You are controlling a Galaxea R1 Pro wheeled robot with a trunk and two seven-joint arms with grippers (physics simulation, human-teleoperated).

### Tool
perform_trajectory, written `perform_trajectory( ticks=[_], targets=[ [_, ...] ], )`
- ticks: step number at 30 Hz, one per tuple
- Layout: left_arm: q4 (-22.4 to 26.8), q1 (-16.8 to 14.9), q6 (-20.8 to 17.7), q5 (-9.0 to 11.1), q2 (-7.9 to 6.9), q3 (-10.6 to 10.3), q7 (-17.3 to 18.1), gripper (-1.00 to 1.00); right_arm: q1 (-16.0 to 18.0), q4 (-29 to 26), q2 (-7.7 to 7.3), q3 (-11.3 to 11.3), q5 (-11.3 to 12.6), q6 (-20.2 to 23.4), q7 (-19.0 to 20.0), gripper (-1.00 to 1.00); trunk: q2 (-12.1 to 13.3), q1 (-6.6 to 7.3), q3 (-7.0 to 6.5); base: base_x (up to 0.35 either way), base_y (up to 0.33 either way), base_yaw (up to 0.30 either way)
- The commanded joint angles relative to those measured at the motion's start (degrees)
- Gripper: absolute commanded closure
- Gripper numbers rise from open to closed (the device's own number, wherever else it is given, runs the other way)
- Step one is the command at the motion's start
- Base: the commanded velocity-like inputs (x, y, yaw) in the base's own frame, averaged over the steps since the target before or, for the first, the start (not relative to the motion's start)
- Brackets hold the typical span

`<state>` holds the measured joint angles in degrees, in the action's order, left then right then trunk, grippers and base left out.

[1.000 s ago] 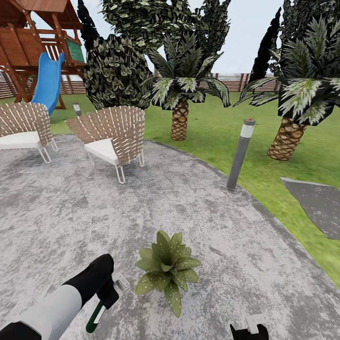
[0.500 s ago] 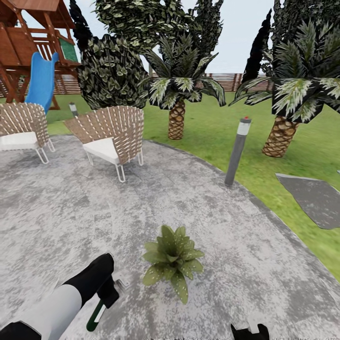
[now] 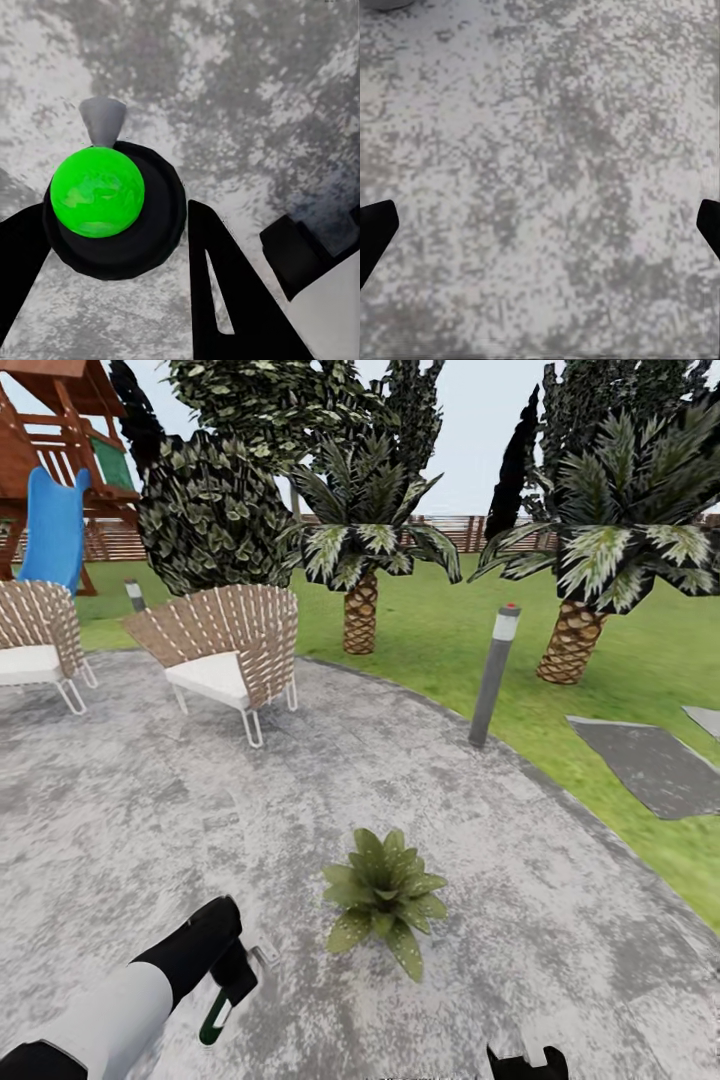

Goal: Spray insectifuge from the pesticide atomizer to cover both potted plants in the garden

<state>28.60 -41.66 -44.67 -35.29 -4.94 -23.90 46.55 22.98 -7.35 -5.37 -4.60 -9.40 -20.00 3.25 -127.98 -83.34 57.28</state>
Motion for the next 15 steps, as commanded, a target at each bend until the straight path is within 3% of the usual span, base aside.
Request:
perform_trajectory(
  ticks=[1,7,11,15],
  targets=[
    [0.2,0.0,0.4,-0.6,-0.06,0.1,0.6,1.0,0.0,0.1,0.0,-0.5,-0.4,-0.2,0.3,-1.0,0.0,0.01,0.05,-0.022,0.201,-0.298],
    [0.7,0.0,1.1,-0.6,-0.04,3.4,0.7,1.0,0.0,0.1,0.0,-0.5,-0.4,-0.2,0.2,-1.0,0.0,0.01,0.05,-0.005,0.044,-0.3],
    [0.8,0.0,1.1,-0.7,-0.06,3.6,0.8,1.0,0.0,0.1,0.0,-0.5,-0.4,-0.2,0.2,-1.0,0.0,0.01,0.05,-0.002,0.003,-0.3],
    [0.8,0.0,1.2,-0.7,0.01,3.7,0.8,1.0,0.0,0.1,0.0,-0.5,-0.4,-0.2,0.2,-1.0,0.0,0.01,0.05,-0.126,0.186,-0.224]
  ],
)
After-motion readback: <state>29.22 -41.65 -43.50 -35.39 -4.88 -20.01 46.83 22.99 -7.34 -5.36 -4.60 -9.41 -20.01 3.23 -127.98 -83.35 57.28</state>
